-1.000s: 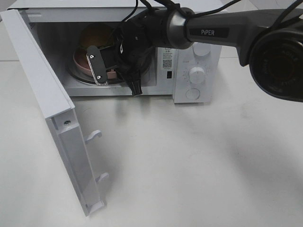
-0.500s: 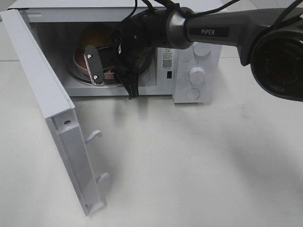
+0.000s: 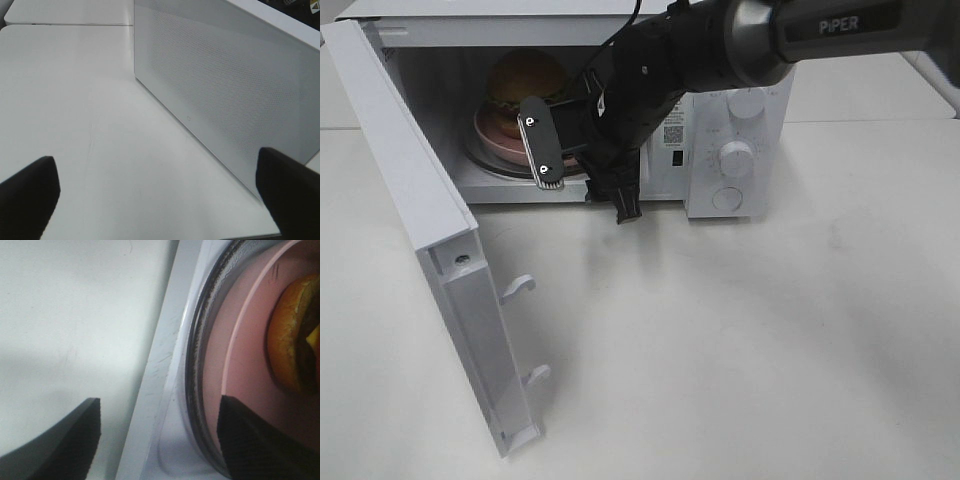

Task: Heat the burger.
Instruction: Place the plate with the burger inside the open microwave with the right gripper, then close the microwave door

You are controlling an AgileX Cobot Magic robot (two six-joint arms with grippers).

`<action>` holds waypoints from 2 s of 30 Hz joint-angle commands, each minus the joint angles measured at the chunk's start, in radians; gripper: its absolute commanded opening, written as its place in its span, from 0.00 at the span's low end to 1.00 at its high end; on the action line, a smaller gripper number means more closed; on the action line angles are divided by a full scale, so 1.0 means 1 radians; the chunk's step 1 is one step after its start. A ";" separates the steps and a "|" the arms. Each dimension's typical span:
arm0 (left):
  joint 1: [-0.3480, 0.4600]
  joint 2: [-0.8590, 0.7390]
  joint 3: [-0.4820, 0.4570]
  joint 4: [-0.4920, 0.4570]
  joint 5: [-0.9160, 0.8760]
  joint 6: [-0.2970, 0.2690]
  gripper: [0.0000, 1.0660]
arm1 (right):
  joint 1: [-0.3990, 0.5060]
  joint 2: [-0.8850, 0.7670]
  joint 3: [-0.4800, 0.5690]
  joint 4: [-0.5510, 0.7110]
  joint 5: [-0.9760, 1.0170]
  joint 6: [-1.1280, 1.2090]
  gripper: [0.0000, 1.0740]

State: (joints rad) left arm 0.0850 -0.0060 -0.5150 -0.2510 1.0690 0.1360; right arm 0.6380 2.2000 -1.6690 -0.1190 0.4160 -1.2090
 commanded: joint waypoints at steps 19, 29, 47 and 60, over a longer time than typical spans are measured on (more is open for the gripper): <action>-0.001 -0.016 0.000 -0.001 -0.006 -0.004 0.94 | -0.006 -0.354 0.372 -0.037 -0.035 0.162 0.77; -0.001 -0.016 0.000 -0.001 -0.006 -0.004 0.94 | -0.006 -0.521 0.509 -0.121 0.047 0.314 0.74; -0.001 -0.016 0.000 -0.001 -0.006 -0.004 0.94 | -0.006 -0.760 0.620 -0.150 0.392 1.069 0.71; -0.001 -0.016 0.000 -0.001 -0.006 -0.004 0.94 | -0.006 -0.877 0.620 -0.150 0.614 1.201 0.71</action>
State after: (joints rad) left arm 0.0850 -0.0060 -0.5150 -0.2510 1.0690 0.1360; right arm 0.6360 1.3550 -1.0520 -0.2630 0.9930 -0.0270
